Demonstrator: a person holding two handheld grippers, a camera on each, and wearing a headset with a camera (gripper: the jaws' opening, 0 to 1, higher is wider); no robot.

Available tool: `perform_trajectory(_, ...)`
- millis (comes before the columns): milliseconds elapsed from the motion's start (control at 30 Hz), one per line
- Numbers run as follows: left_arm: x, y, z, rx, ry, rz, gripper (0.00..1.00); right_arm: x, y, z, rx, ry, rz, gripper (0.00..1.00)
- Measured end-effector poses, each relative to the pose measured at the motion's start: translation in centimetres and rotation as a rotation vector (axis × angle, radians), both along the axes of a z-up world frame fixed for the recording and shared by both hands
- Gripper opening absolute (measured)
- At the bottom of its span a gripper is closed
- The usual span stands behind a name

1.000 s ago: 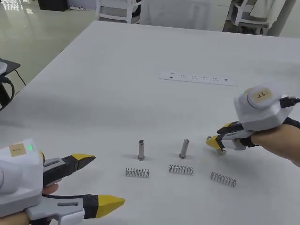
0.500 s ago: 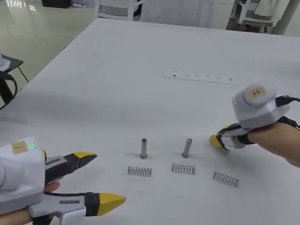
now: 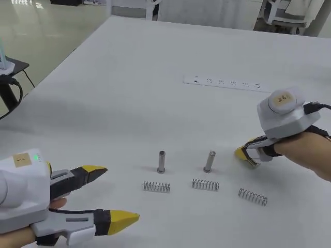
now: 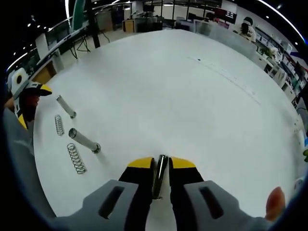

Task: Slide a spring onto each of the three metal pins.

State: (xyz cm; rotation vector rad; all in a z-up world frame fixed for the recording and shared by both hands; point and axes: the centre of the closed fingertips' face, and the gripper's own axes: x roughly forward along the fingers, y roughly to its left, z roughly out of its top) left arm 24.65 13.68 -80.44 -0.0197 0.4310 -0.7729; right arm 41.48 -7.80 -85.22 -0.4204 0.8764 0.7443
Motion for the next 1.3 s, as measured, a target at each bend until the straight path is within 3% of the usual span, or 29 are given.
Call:
perform_trajectory(933,-0.1,0.4,0.2,-0.004,-0.005,0.014,0.69,0.0,0.1,-0.3,-0.044,0.020,-0.023,0.06)
perform_trajectory(1300,-0.1,0.2,0.6,-0.001,-0.015,0.004,0.69,-0.6,0.0,1.7,0.025,0.004,-0.055,0.05)
